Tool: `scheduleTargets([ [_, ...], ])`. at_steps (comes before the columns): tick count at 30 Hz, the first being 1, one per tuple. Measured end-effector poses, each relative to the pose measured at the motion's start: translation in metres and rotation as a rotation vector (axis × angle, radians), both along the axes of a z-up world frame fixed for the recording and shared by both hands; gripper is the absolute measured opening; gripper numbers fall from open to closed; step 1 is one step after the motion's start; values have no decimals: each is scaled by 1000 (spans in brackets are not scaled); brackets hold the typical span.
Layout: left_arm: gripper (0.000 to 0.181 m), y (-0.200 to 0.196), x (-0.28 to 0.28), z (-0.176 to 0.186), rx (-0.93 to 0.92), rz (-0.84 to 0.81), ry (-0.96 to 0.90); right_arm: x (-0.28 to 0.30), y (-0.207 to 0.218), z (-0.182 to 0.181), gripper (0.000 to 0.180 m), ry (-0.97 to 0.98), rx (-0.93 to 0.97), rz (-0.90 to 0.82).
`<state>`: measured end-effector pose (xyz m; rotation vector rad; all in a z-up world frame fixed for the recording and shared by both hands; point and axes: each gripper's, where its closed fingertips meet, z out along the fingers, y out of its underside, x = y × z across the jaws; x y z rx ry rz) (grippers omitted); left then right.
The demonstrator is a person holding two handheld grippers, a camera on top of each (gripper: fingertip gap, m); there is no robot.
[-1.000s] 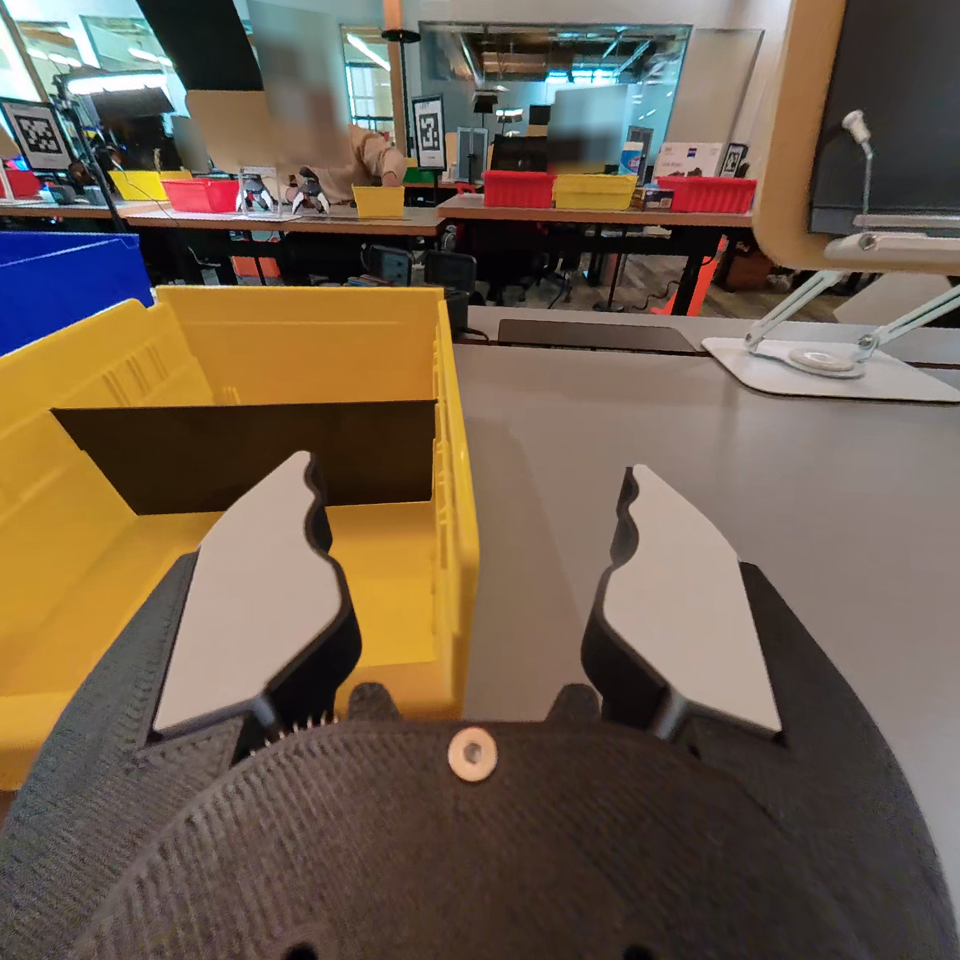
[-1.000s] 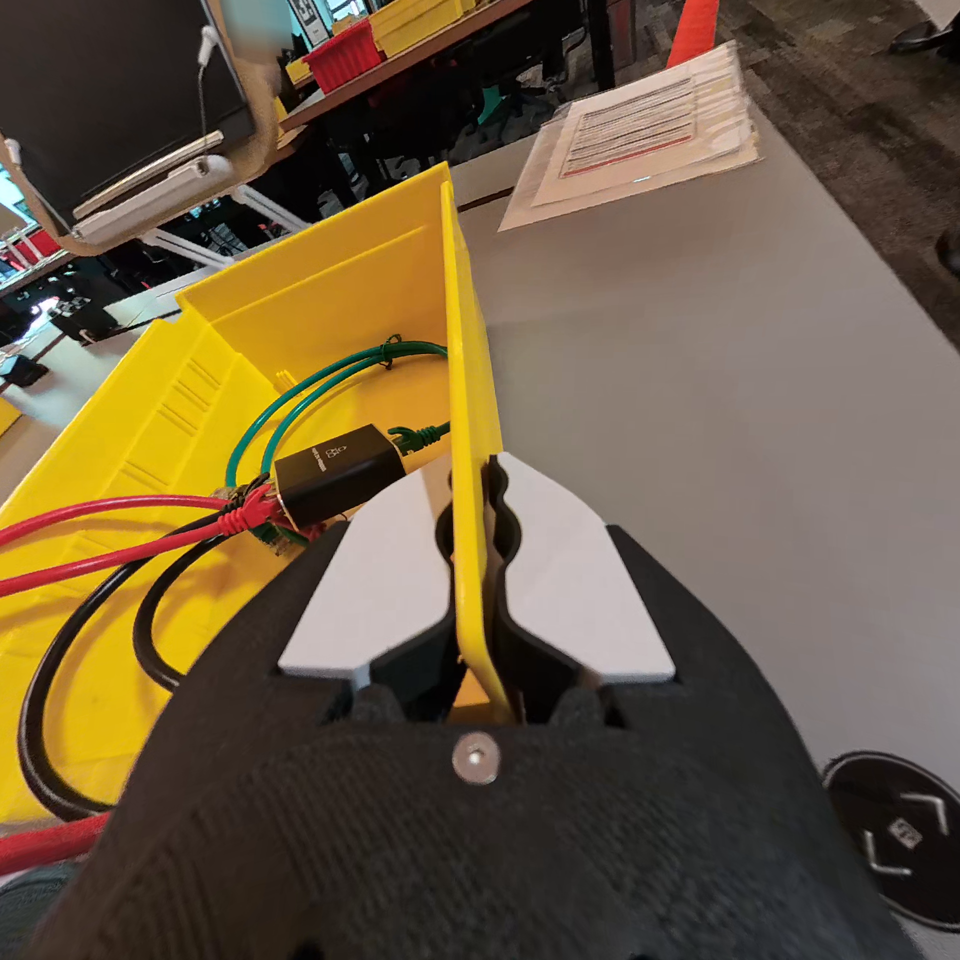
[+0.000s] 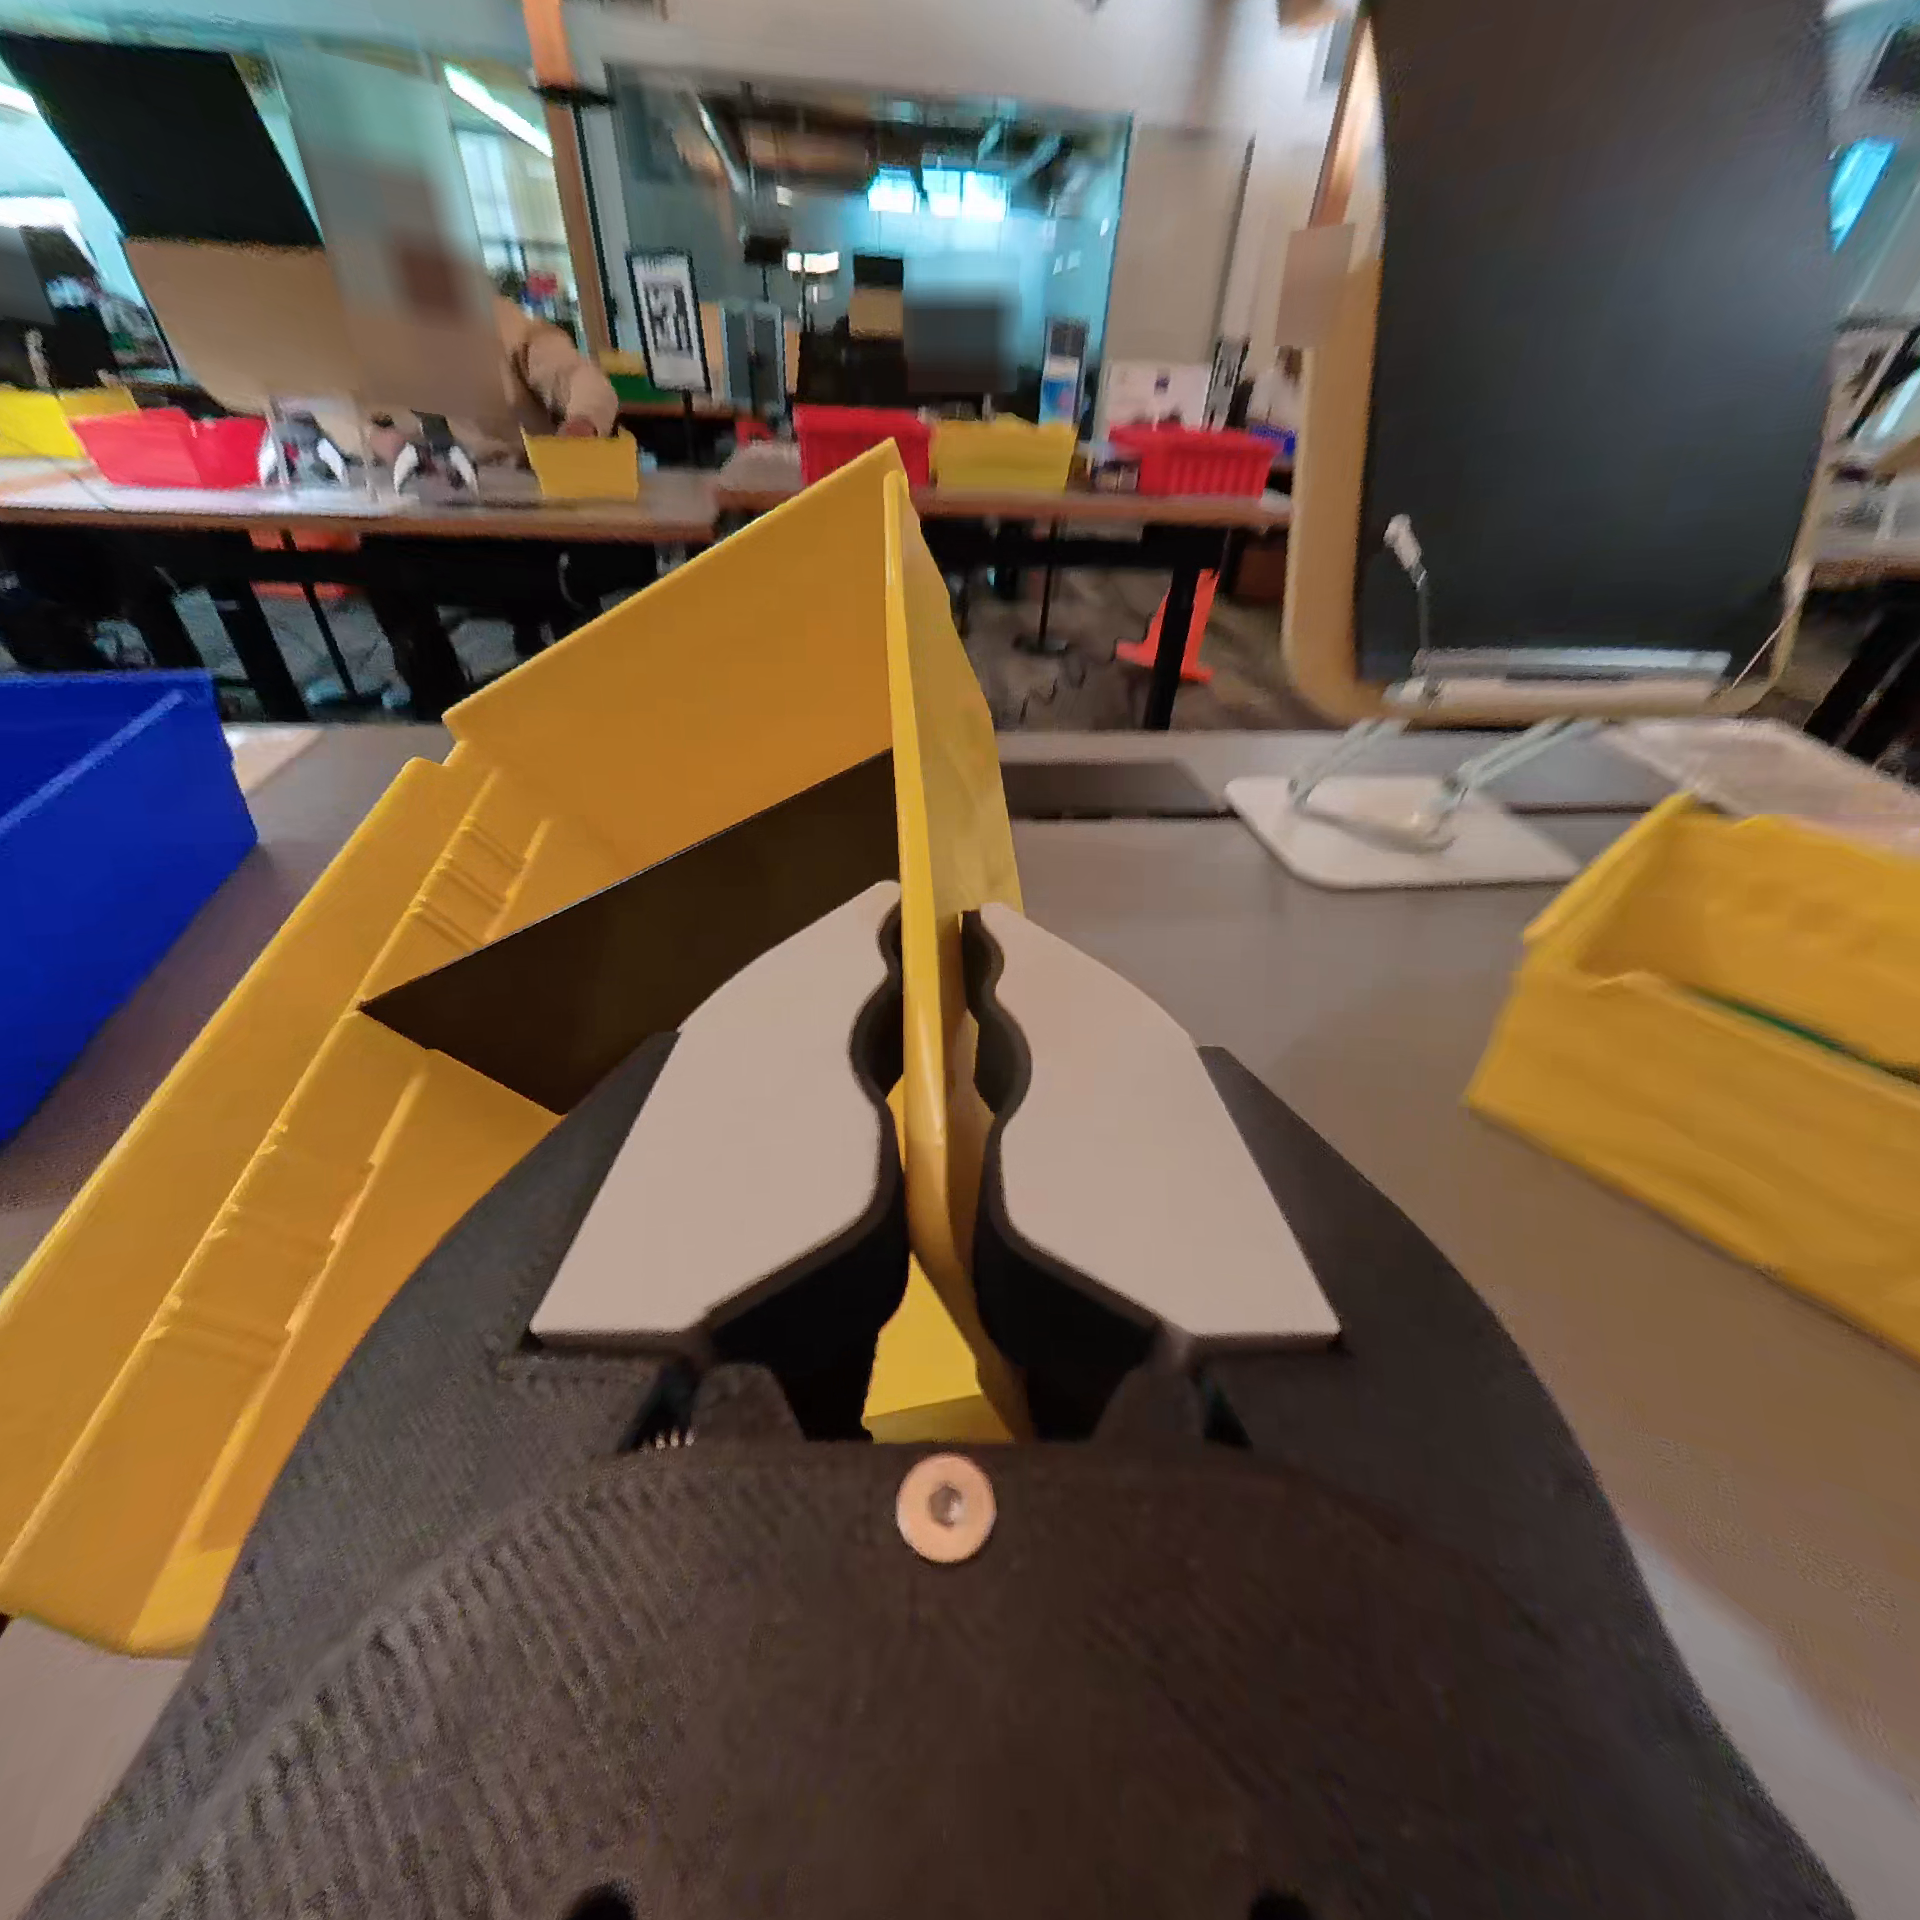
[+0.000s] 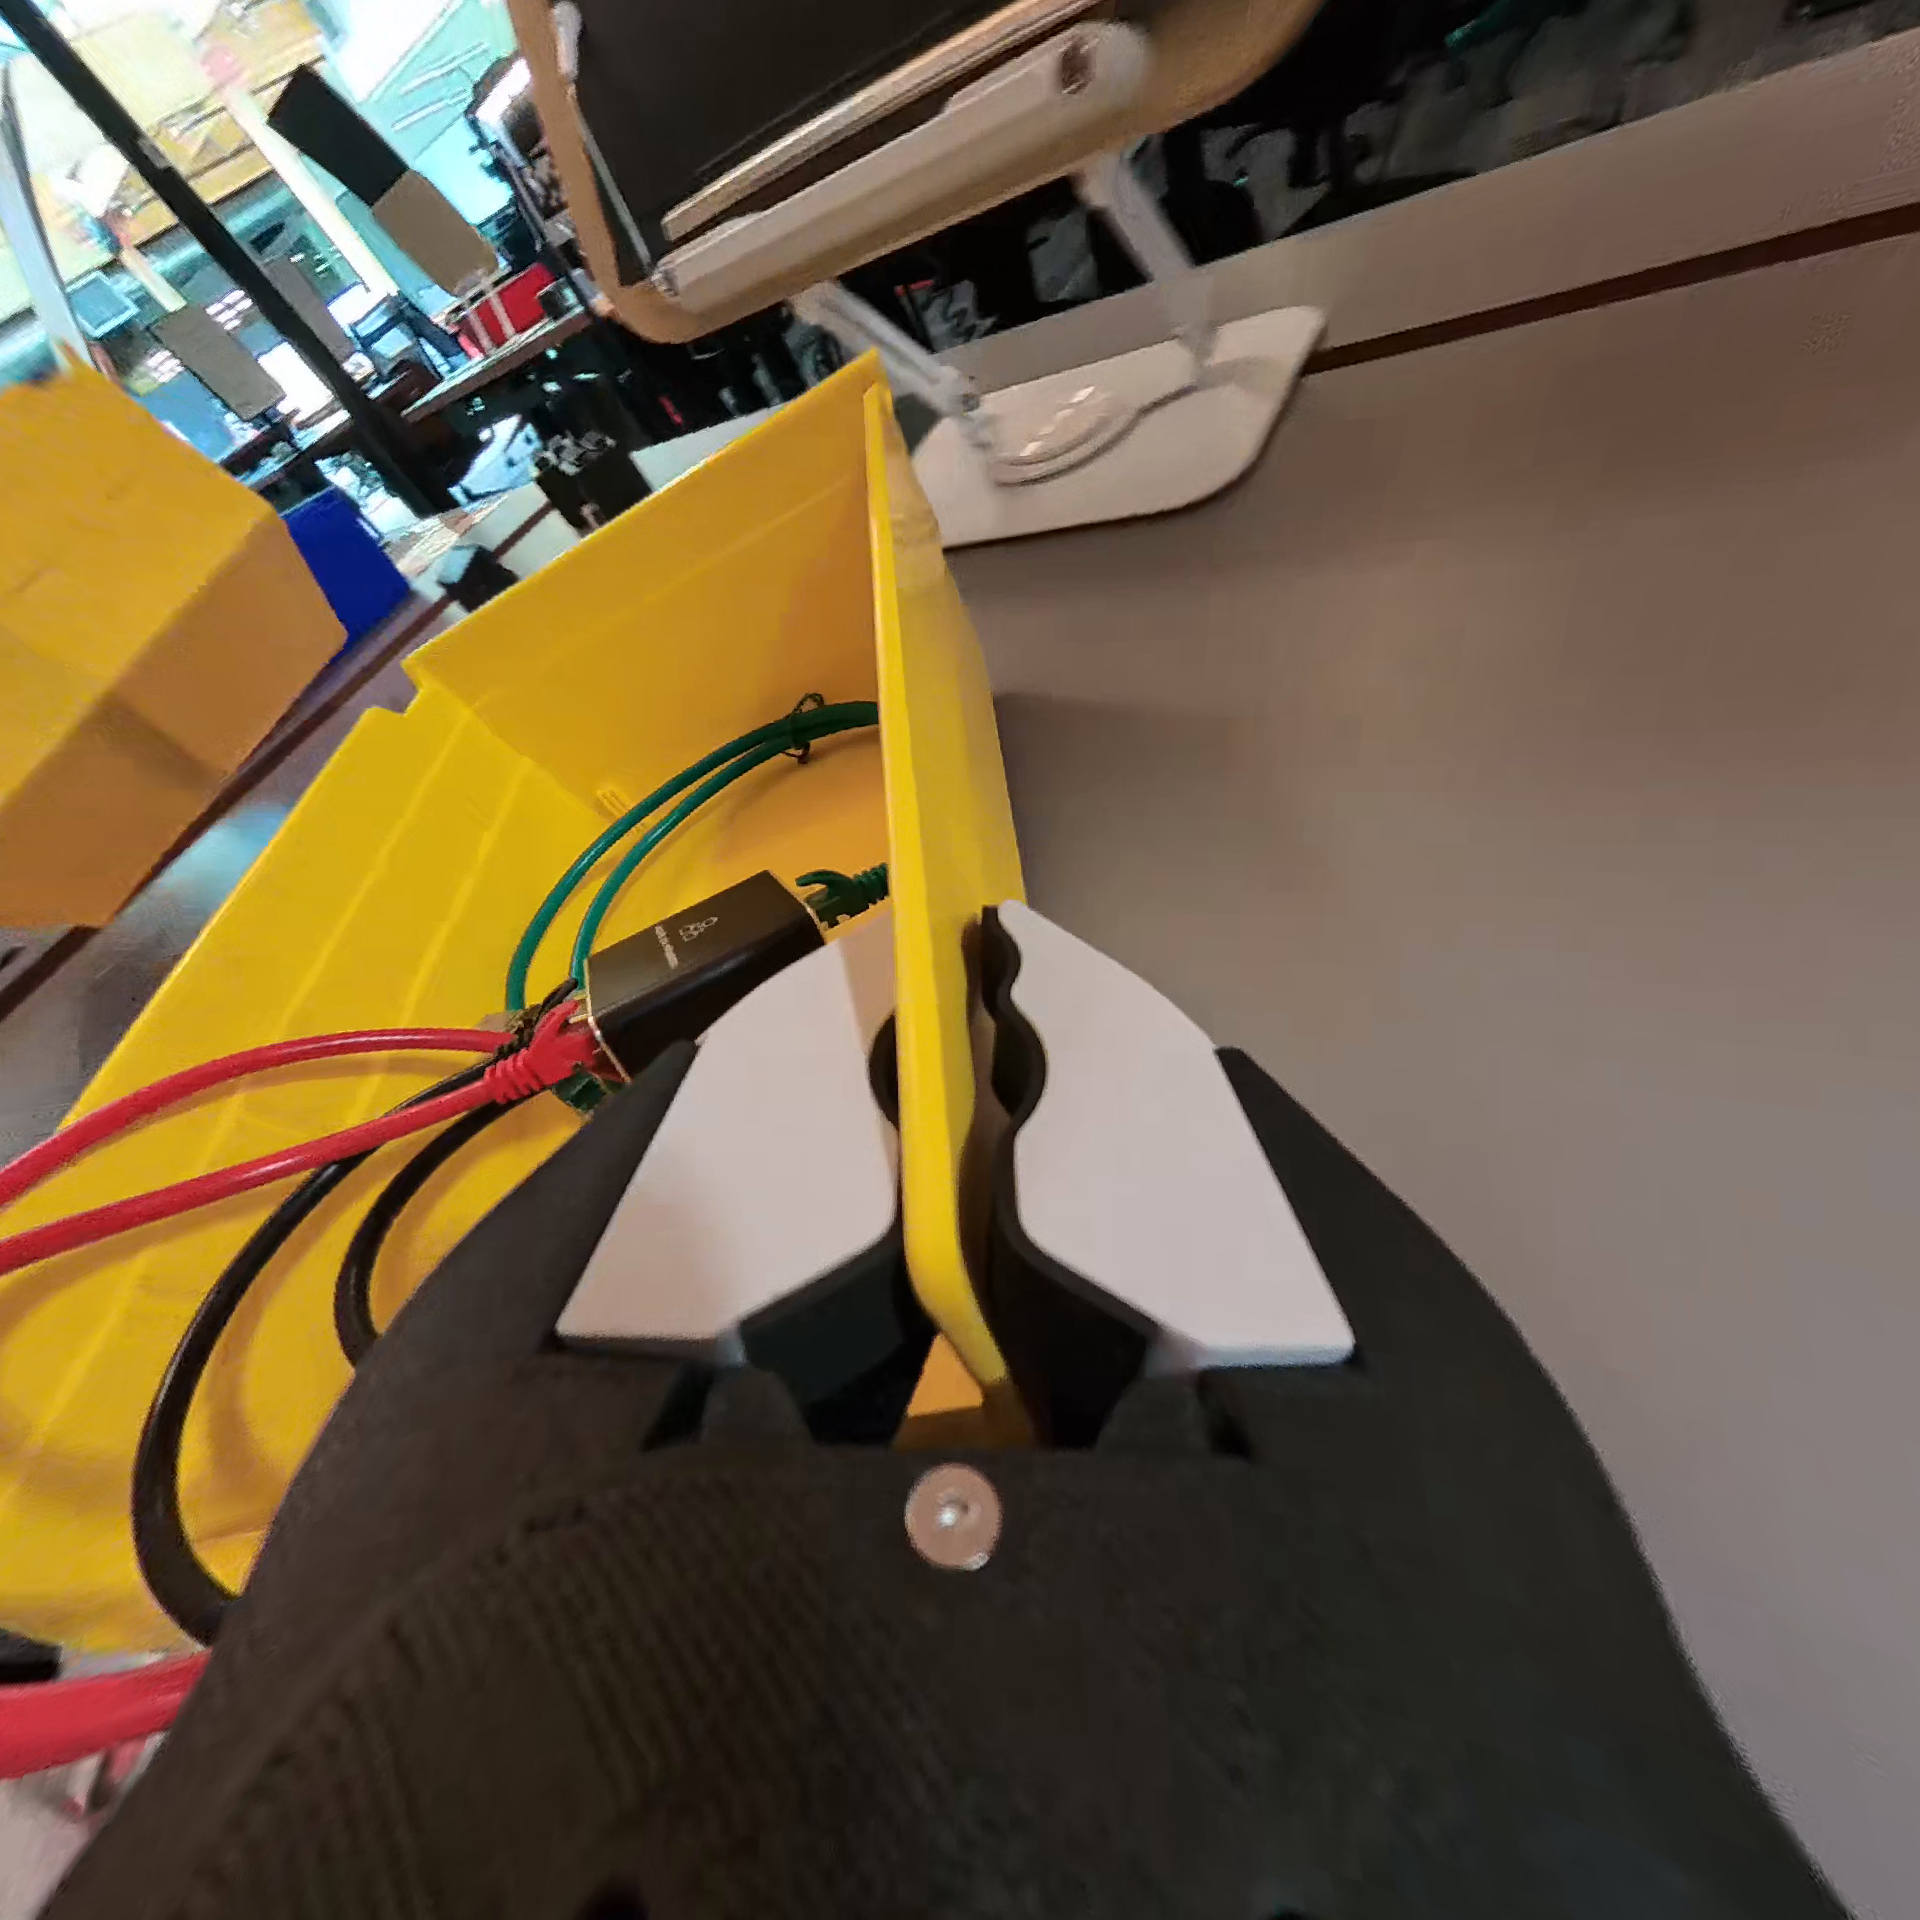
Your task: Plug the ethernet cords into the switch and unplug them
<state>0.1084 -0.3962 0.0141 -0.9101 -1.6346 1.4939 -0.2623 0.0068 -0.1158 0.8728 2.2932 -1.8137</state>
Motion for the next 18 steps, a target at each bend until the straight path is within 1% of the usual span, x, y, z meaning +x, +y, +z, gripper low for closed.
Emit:
scheduleTargets([
  [3,8,12,11,36,-78,9,60,29,-74,-9,10,-59,-27,23],
  [5,8,21,18,57,-144,27,80,51,-124,-9,11,-59,-14,41],
  [9,9,34,34,87,-217,52,116,108,-219,-8,15,-77,-44,82],
  [11,8,37,44,97,-227,61,159,147,-261,-3,25,-108,-97,125],
  [14,8,41,57,108,-238,59,262,210,-315,6,47,-203,-202,225],
  [18,8,41,63,113,-257,78,273,282,-362,13,67,-264,-236,378],
])
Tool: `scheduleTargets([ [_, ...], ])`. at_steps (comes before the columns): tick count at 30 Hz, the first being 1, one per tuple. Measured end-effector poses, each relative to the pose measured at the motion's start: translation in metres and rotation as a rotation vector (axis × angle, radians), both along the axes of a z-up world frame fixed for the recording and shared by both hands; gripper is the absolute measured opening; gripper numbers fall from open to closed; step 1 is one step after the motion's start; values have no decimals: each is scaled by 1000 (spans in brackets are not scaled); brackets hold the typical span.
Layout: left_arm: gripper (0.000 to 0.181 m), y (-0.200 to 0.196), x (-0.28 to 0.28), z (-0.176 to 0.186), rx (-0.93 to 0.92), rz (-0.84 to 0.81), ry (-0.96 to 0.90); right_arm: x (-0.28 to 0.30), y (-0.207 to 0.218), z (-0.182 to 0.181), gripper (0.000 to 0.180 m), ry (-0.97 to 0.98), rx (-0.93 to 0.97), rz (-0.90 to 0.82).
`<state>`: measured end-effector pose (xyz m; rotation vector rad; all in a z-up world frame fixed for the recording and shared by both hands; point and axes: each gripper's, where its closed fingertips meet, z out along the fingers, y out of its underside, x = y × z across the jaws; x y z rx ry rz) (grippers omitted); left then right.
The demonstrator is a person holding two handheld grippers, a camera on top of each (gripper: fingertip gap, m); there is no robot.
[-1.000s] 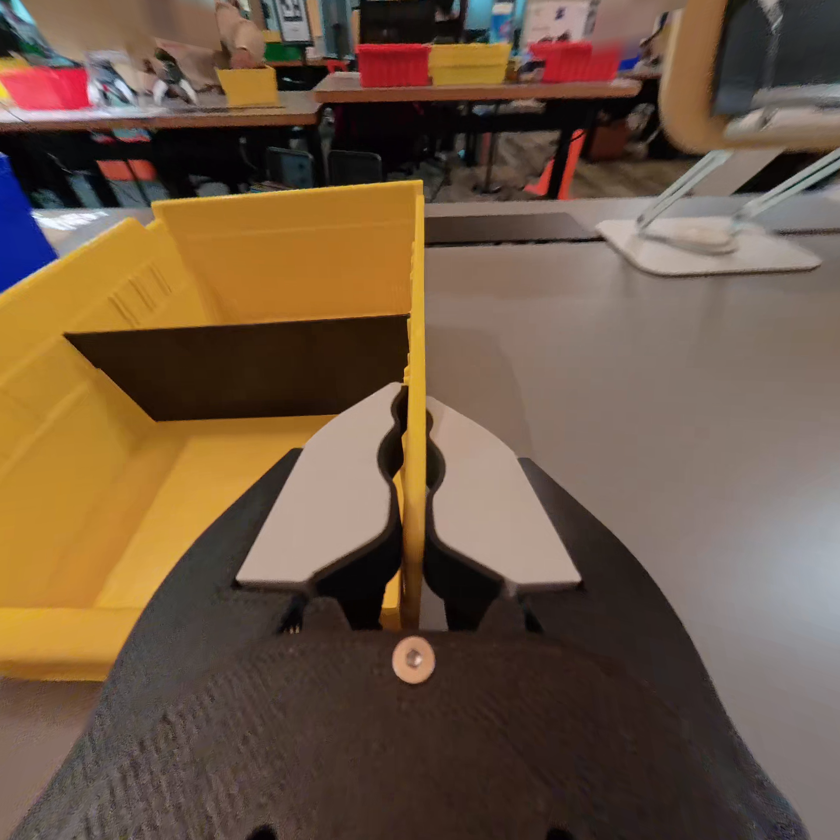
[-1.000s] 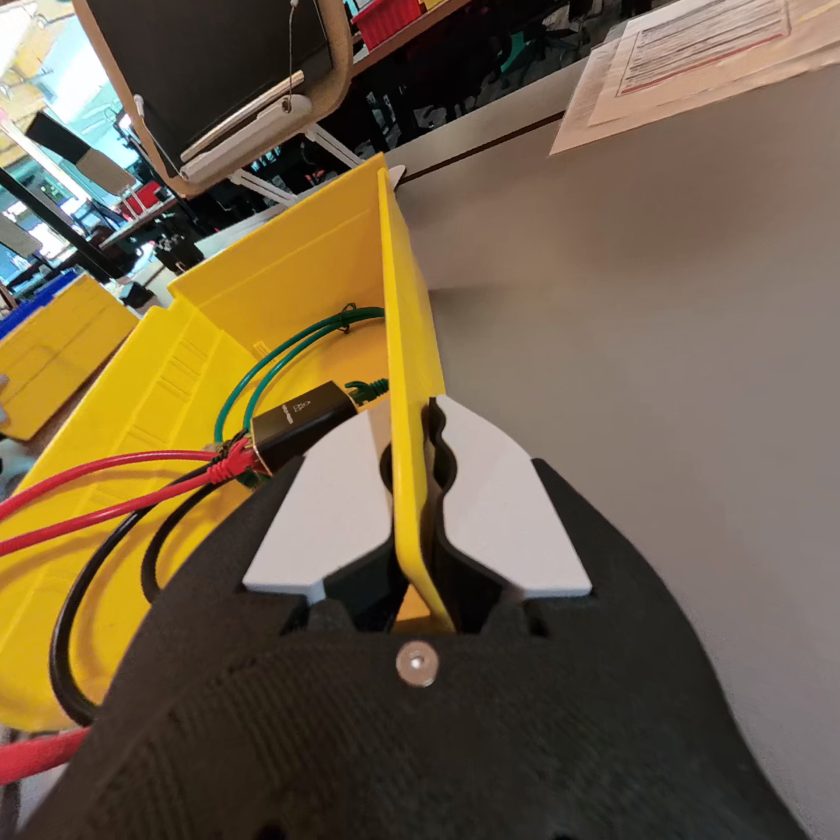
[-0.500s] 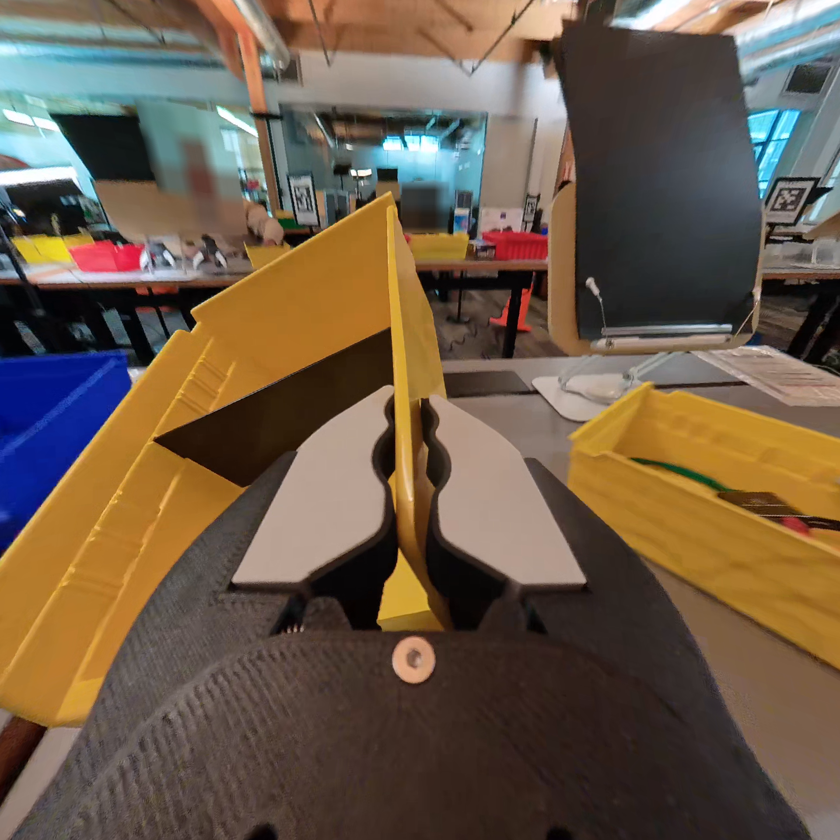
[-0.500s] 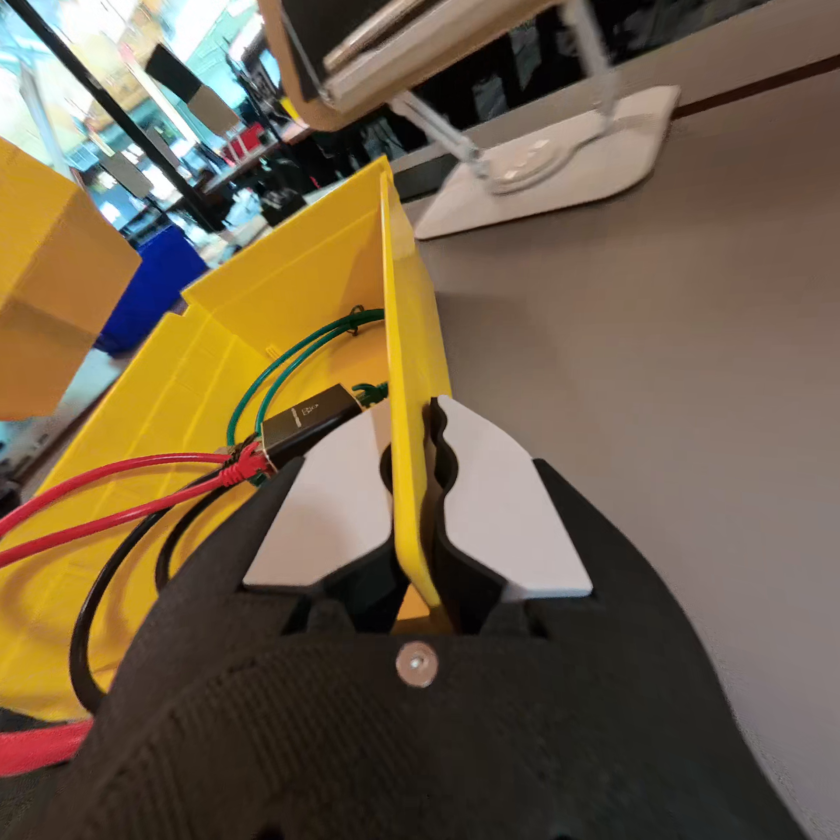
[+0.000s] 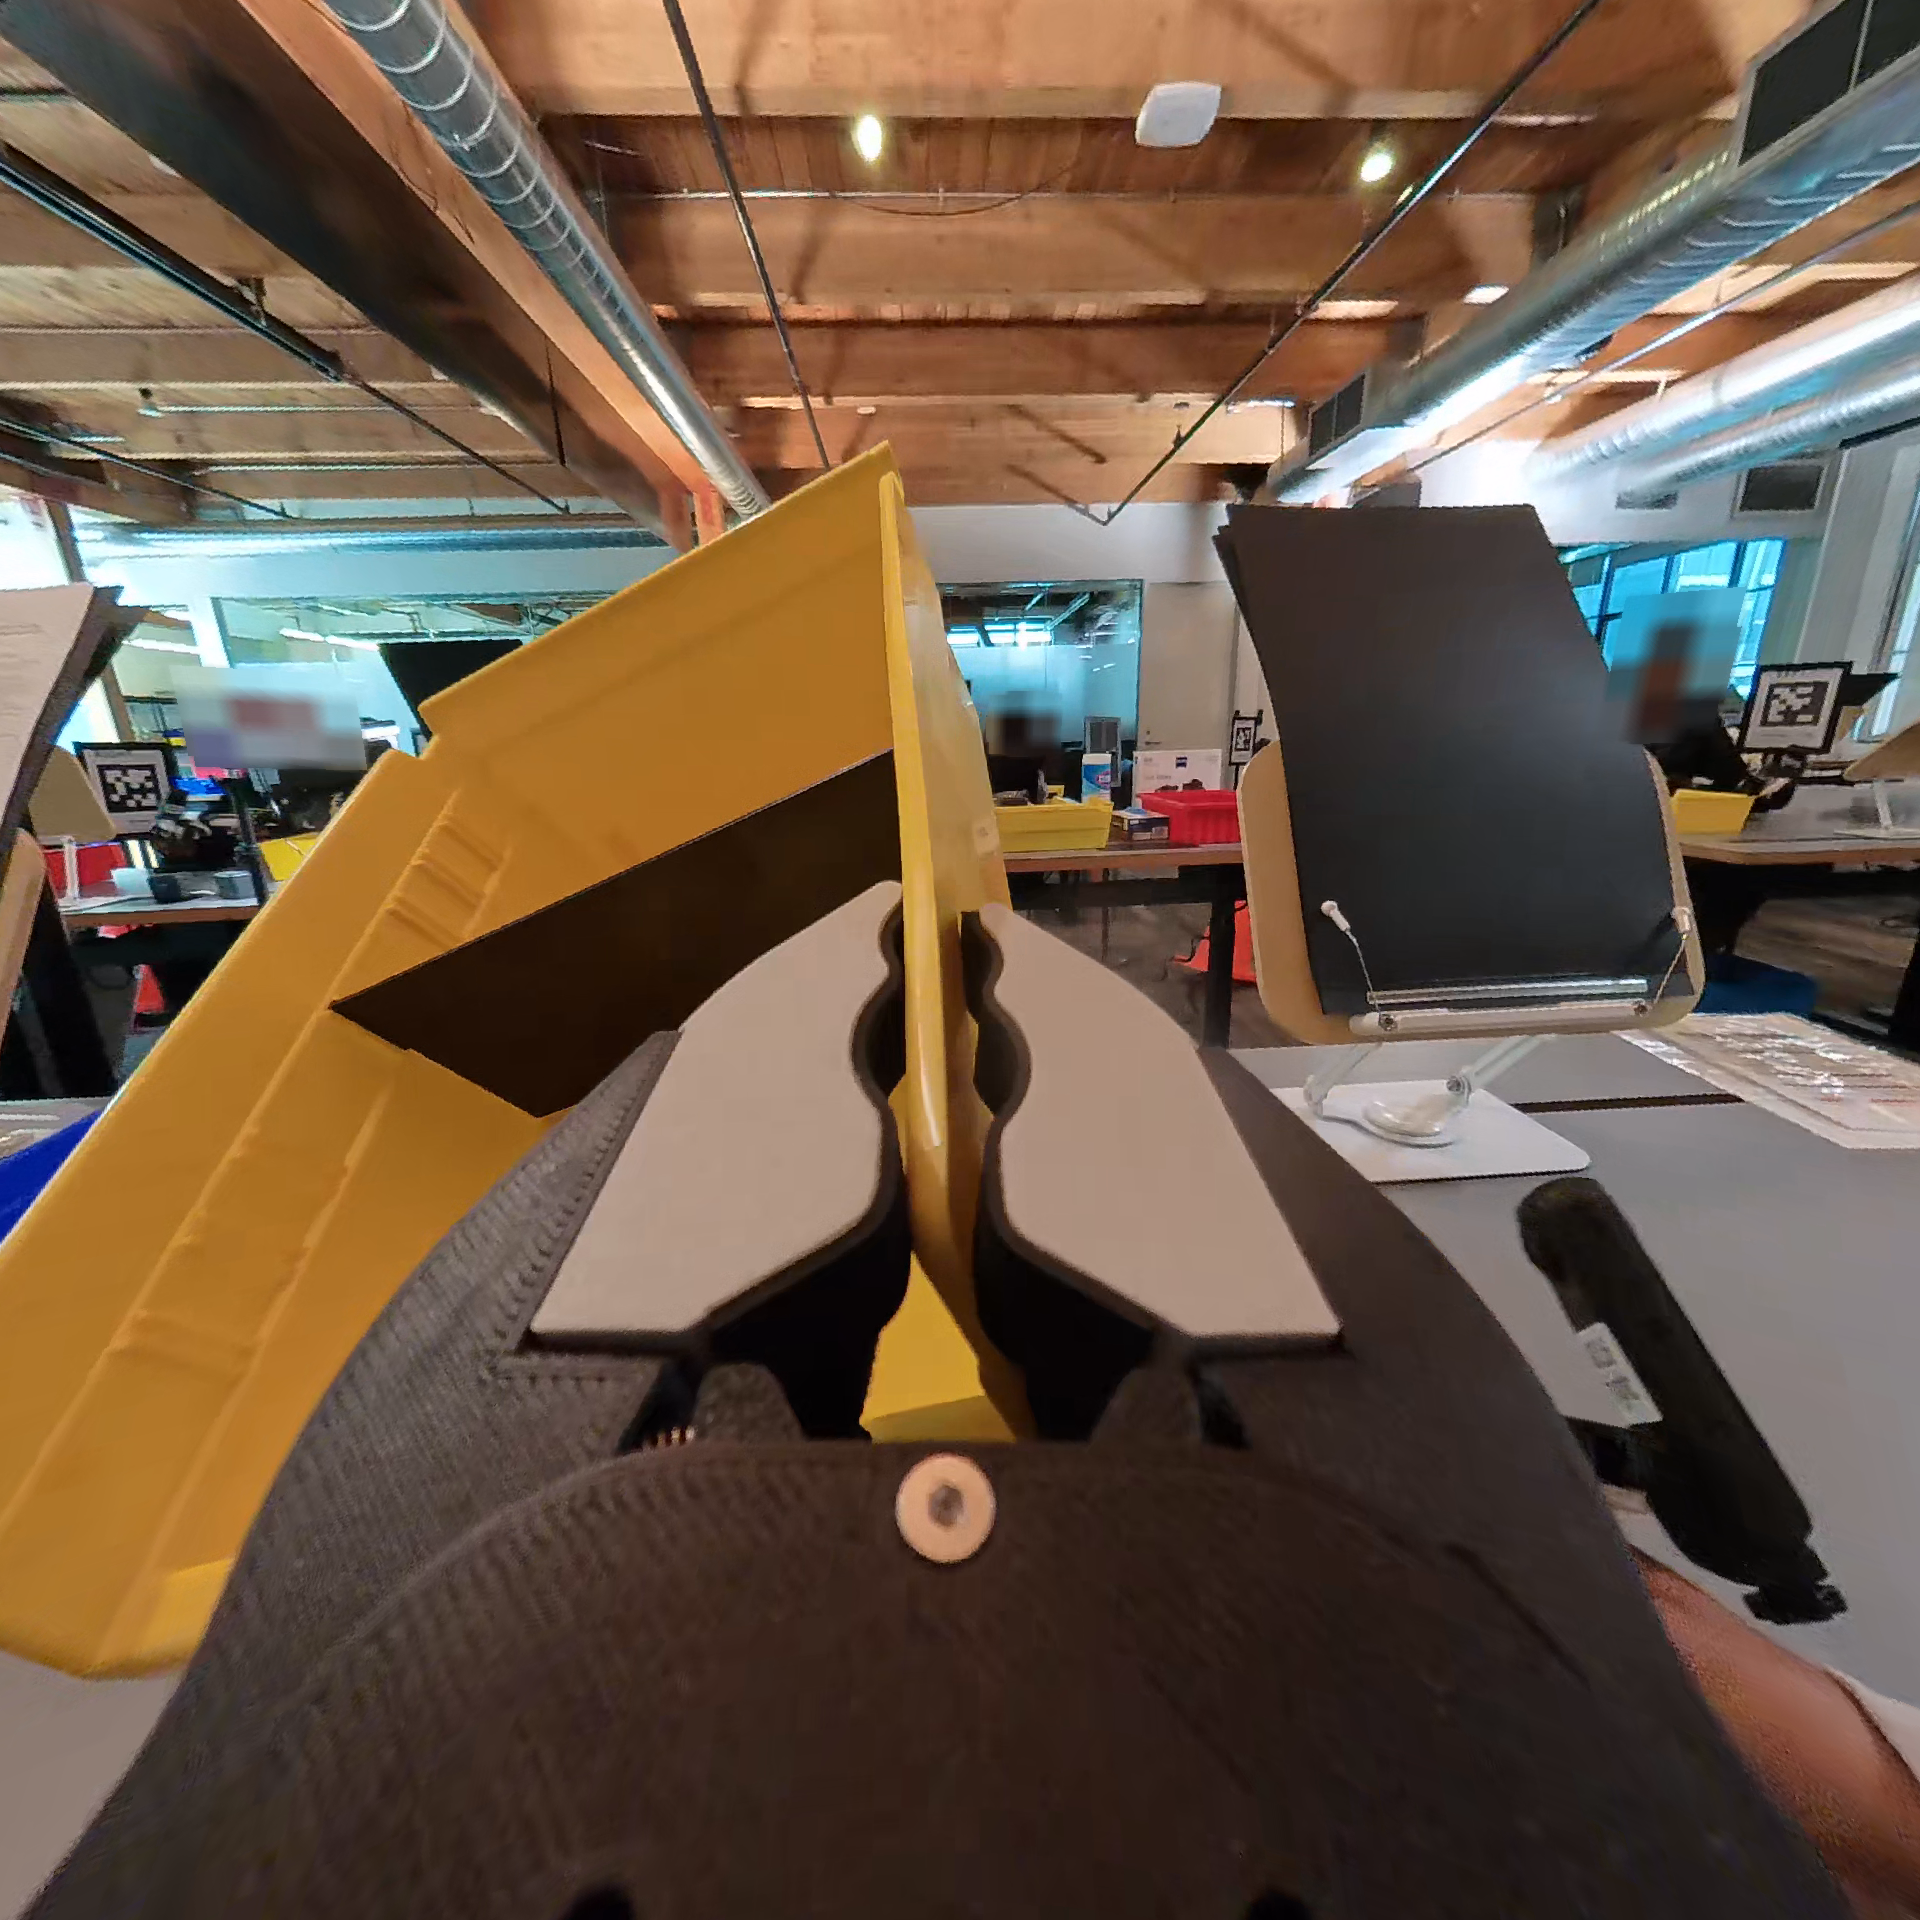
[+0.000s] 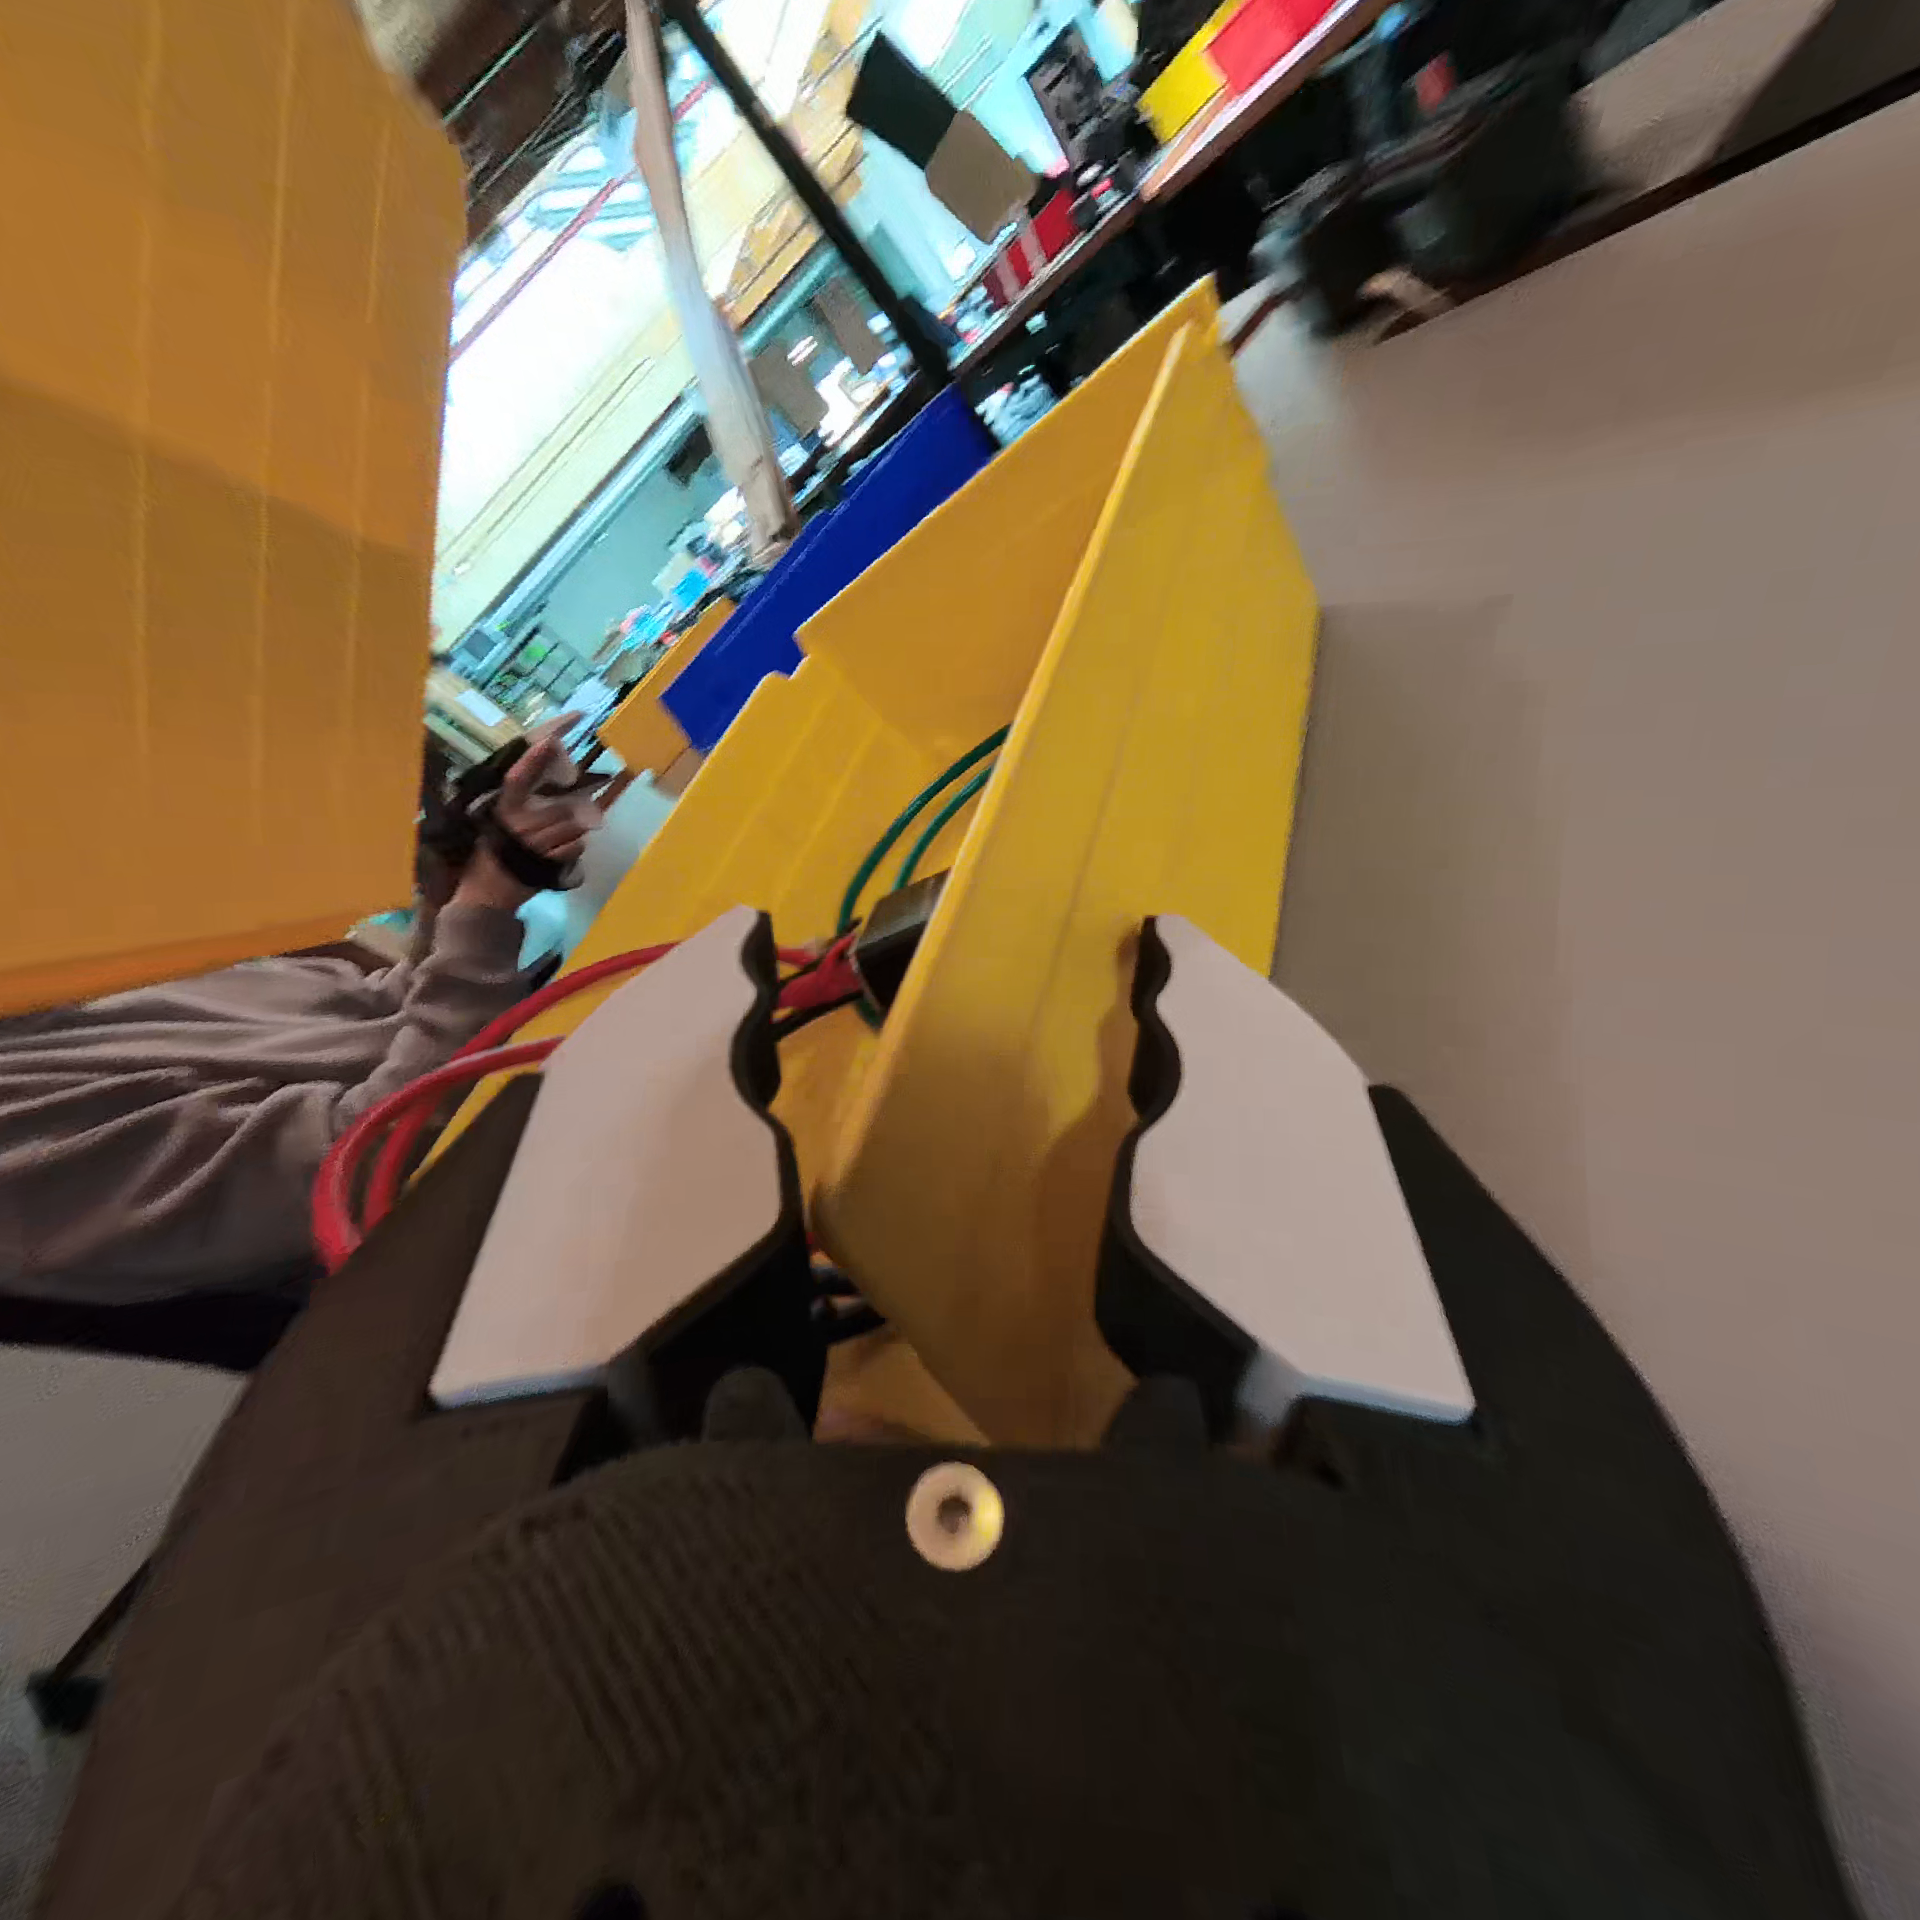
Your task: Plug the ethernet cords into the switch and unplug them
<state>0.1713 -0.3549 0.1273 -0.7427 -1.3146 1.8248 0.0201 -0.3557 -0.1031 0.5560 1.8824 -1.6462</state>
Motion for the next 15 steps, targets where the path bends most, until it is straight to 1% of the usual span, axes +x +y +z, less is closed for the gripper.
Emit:
scheduleTargets([
  [2,8,0,0,-1,-7,8,-13,36,-10,4,76,24,-11,120],
  [4,8,0,-1,-2,-6,2,-21,68,-10,8,85,60,-28,266],
  [5,8,0,-1,-3,-2,-3,-21,82,-5,9,85,75,-33,342],
  [7,8,0,-3,-5,10,-19,-15,102,12,8,72,95,-37,468],
  [9,8,1,-7,-8,22,-36,-19,103,29,7,68,118,-45,501],
  [11,8,5,-15,-13,26,-62,-39,93,49,8,66,155,-56,499],
  [13,8,17,-27,-21,7,-105,-80,74,76,7,64,226,-46,488],
  [15,7,38,-42,-30,-18,-166,-130,45,109,2,63,340,-17,462],
])
